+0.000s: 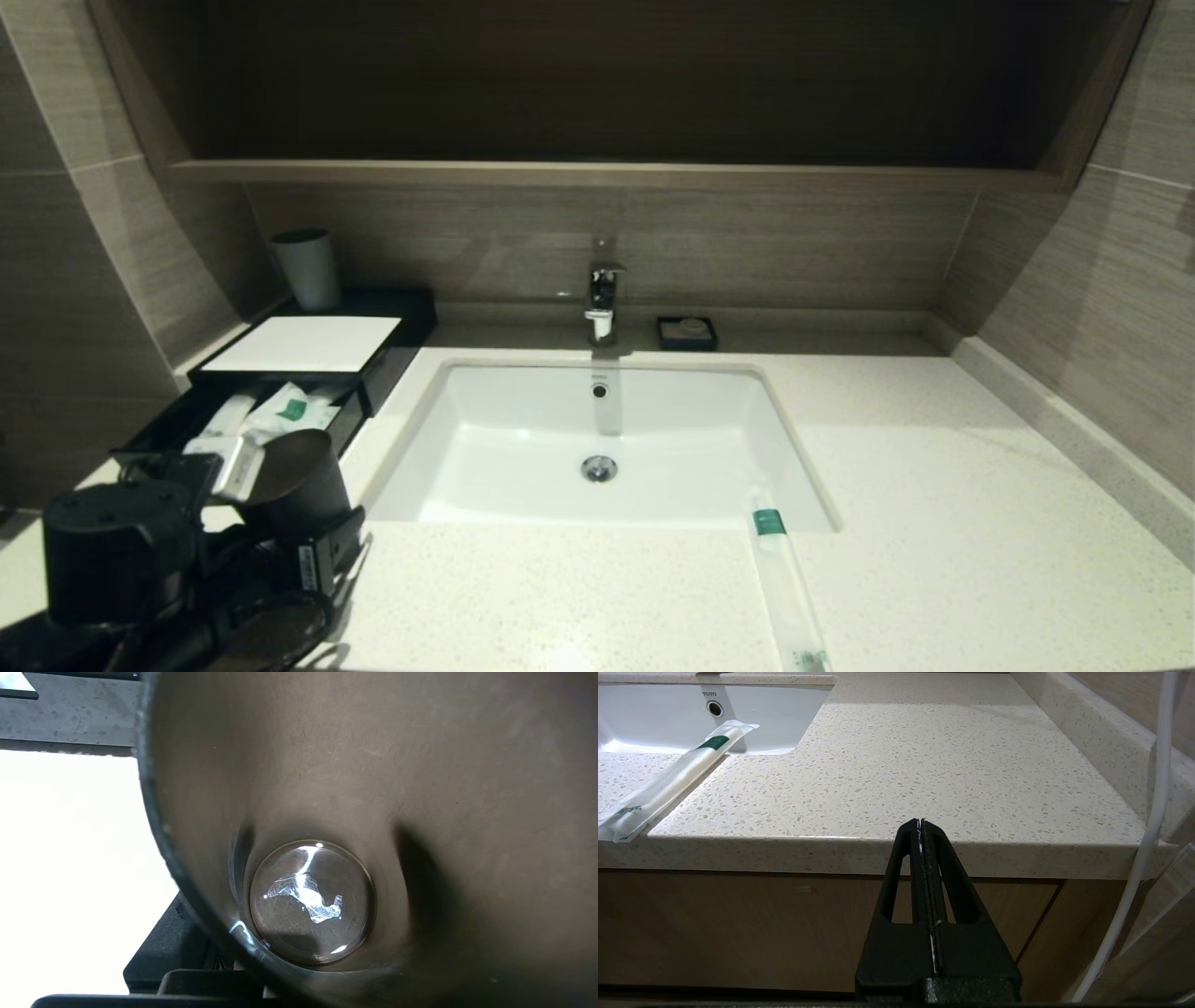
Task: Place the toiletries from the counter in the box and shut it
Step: Pick up the cup
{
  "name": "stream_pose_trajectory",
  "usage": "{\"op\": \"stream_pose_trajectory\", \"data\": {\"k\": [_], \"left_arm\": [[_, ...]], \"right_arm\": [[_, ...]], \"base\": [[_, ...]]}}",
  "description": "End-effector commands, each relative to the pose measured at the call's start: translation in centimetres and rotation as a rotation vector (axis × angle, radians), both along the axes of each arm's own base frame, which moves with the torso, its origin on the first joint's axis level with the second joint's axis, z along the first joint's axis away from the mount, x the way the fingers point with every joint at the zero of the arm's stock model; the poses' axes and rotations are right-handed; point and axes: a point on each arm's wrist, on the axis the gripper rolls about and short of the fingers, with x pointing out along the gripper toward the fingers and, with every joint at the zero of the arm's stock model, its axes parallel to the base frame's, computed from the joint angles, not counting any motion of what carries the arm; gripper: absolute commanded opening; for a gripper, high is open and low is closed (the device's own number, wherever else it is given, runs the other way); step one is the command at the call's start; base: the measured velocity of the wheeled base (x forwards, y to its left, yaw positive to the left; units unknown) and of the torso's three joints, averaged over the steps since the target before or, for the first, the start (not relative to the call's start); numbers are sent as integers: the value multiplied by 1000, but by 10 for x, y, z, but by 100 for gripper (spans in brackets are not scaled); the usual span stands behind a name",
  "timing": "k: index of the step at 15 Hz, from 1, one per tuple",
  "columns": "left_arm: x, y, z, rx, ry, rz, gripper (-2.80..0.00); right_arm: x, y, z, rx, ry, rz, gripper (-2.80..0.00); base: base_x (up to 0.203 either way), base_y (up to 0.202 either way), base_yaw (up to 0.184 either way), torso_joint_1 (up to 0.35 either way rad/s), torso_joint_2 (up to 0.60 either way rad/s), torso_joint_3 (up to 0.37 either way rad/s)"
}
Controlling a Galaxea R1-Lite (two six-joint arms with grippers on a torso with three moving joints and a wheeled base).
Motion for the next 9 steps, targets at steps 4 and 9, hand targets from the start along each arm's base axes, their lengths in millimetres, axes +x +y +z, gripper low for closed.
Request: {"op": "stream_pose_trajectory", "data": {"k": [4,9], "left_arm": [[-2,0,9,-13,-48,1,-280],[0,1,24,-32,-116,6,-280]], "right_arm": [[0,0,0,0,0,0,-280],[0,0,0,0,0,0,-280]], "base": [[0,0,0,0,0,0],[0,0,0,0,0,0]]}}
